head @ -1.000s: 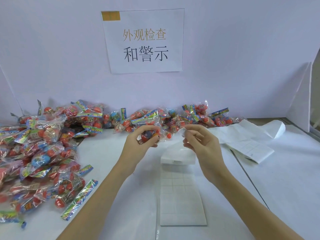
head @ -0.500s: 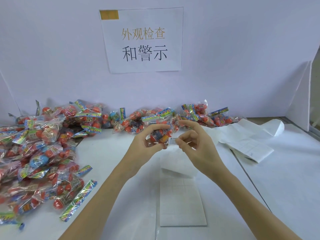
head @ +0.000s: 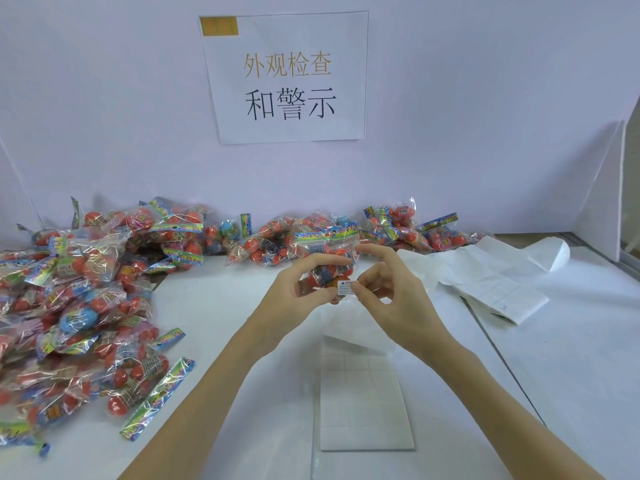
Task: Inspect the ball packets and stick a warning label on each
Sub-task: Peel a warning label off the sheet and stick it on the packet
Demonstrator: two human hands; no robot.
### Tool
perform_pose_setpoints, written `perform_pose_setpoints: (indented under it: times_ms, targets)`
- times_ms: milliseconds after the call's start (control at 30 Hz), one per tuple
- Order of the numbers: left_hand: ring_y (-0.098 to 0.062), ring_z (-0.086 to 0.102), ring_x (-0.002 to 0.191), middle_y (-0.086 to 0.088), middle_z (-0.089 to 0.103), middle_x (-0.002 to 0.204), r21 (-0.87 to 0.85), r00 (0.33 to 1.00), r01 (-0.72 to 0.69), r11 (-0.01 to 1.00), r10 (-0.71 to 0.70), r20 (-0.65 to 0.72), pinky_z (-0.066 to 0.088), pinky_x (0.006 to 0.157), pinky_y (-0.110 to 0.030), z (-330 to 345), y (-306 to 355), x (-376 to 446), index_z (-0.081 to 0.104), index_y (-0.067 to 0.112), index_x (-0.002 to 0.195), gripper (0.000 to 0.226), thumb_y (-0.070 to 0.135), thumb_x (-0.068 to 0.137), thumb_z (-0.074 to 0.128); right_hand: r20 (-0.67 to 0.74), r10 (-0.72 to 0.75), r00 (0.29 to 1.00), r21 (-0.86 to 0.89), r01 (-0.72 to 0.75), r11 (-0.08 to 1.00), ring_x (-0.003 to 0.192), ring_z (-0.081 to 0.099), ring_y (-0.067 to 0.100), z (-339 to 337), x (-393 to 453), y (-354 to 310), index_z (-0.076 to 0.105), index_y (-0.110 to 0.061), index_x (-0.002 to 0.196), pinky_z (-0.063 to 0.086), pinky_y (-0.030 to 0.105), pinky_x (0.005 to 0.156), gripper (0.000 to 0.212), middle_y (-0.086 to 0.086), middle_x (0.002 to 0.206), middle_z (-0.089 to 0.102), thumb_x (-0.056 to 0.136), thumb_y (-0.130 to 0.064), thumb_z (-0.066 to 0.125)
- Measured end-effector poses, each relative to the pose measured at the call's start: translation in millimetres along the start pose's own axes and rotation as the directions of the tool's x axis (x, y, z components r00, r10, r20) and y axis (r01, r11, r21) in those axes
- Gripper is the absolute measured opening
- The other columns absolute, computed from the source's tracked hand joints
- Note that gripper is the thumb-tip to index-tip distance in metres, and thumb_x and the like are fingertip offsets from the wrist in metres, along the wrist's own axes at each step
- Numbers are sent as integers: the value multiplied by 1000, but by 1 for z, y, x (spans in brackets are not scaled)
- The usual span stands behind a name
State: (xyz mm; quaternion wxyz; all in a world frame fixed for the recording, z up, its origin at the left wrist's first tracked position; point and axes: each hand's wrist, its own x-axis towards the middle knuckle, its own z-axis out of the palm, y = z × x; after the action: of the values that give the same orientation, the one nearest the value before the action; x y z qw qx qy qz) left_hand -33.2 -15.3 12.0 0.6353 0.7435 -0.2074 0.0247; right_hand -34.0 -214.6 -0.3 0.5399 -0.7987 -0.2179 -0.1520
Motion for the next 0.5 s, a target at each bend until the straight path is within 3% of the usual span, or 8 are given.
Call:
perform_pose_setpoints:
  times_ms: [133,300,400,500]
  targets:
    - [-19,73,86,11,72,112,17,997,-29,999,30,-65,58,79,-24,4,0,-1,76,32,115,27,14,95,76,4,-3,1000,-6,3,1000,83,69,10,0,-2,-3,50,-22,141,58,24,82,51,-17,81,69,97,-7,70]
    - [-19,71,86,10,72,110,14,994,-50,999,51,-92,60,77,-28,7,-2,2,77,24,110,23,7,94,76,-51,-35,998,-81,31,996,82,68,10,2,-3,-4,49,-26,140,57,23,77,52,-11,83,69,96,-12,74]
    - [-20,71,85,11,72,109,-2,994,-54,999,53,-99,59,76,-26,6,-4,2,77,26,107,26,4,94,75,-152,-61,987,-182,32,983,87,61,7,4,-3,-3,50,-27,139,52,16,70,56,-7,100,59,92,-21,79]
    - [-24,72,78,5,71,112,-49,993,-59,997,53,-109,59,77,-28,5,-6,3,72,25,110,28,3,92,76,-167,148,975,4,-150,989,86,64,6,0,1,-4,58,-26,131,54,20,73,42,-4,98,65,93,-28,77]
